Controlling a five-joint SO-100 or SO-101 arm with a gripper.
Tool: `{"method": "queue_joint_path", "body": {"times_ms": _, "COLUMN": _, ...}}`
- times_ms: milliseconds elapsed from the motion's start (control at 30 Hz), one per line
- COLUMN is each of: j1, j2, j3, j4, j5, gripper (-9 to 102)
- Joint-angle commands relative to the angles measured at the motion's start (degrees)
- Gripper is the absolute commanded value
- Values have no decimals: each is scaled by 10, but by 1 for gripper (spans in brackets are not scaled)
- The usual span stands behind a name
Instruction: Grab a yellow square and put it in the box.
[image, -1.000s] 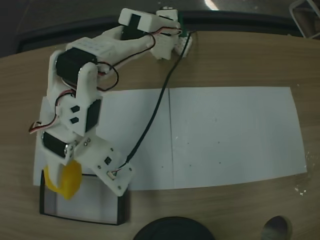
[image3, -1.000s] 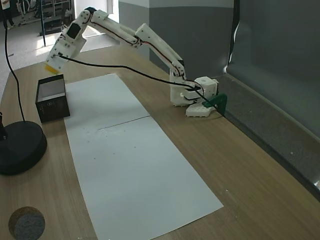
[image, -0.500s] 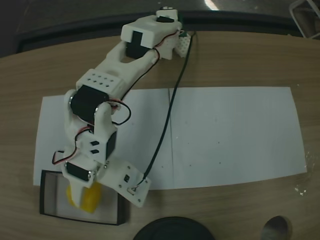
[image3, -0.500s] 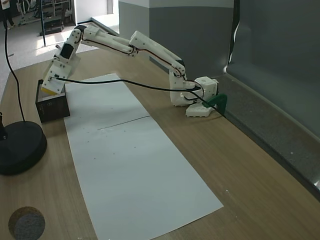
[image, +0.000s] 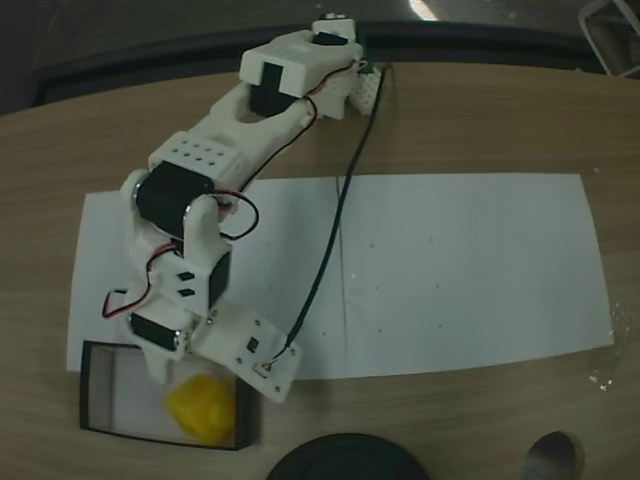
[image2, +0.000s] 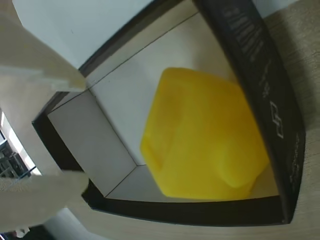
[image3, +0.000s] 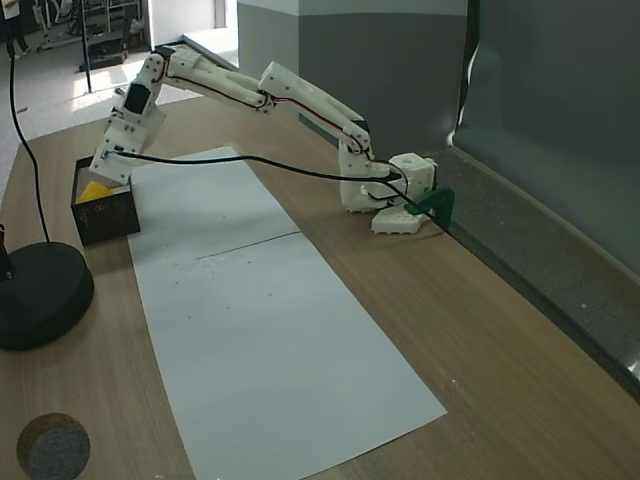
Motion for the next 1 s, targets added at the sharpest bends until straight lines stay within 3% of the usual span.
{"method": "queue_joint_path", "body": {"times_ms": 0, "j1": -22, "j2": 88, "j3": -77, "j4": 52, "j5": 1, "gripper": -1}}
{"method": "queue_joint_path", "body": {"times_ms": 133, "j1": -64, "j2": 143, "j3": -153, "j4": 136, "j5": 4, "gripper": 1}}
{"method": "queue_joint_path", "body": {"times_ms": 333, "j1": -96, "j2": 271, "j3": -115, "j4": 138, "j5": 55, "gripper": 0}}
{"method": "queue_joint_path", "body": {"times_ms": 567, "j1": -165, "j2": 523, "j3": 155, "j4": 137, "j5": 63, "gripper": 0}}
{"method": "queue_joint_path", "body": {"times_ms": 767, "j1": -284, "j2": 819, "j3": 440, "j4": 129, "j5": 62, "gripper": 0}}
{"method": "queue_joint_path", "body": {"times_ms": 967, "j1": -340, "j2": 1091, "j3": 722, "j4": 77, "j5": 59, "gripper": 0}}
